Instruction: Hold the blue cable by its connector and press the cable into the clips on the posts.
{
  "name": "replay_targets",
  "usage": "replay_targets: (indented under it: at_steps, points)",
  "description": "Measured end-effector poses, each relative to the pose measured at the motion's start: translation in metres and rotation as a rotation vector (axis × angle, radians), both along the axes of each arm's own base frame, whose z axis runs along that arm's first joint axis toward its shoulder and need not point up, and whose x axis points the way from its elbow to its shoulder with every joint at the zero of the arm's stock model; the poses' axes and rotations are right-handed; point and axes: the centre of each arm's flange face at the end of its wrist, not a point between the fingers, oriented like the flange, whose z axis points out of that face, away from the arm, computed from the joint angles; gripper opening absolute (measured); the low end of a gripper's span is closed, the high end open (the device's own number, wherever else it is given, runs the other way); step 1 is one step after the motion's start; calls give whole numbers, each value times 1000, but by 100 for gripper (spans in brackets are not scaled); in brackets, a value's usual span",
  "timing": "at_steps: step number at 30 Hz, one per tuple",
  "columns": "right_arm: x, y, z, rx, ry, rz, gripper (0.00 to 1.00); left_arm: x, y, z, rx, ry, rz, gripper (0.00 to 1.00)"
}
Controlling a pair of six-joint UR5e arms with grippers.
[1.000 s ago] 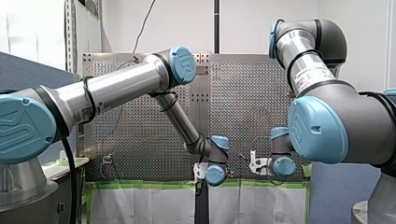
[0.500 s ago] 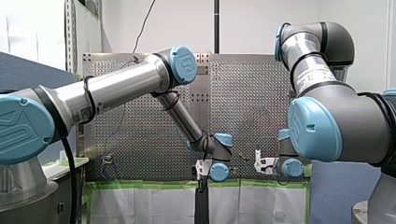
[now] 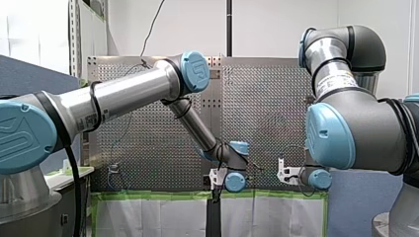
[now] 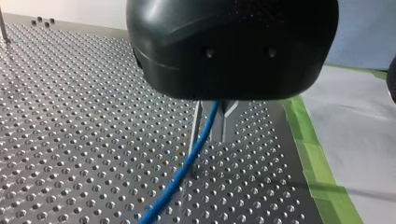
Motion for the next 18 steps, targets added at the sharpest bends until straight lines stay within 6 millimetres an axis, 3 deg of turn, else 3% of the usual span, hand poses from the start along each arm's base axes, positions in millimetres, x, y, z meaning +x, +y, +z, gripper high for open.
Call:
replay_targets:
  at_steps: [8, 18]
  points:
    - [-1, -5, 0, -4, -6, 0, 0, 5, -7, 3, -16, -10, -16, 0]
    - [-8, -12, 1, 1, -20, -15, 0, 12, -15, -31, -9, 30, -16, 0]
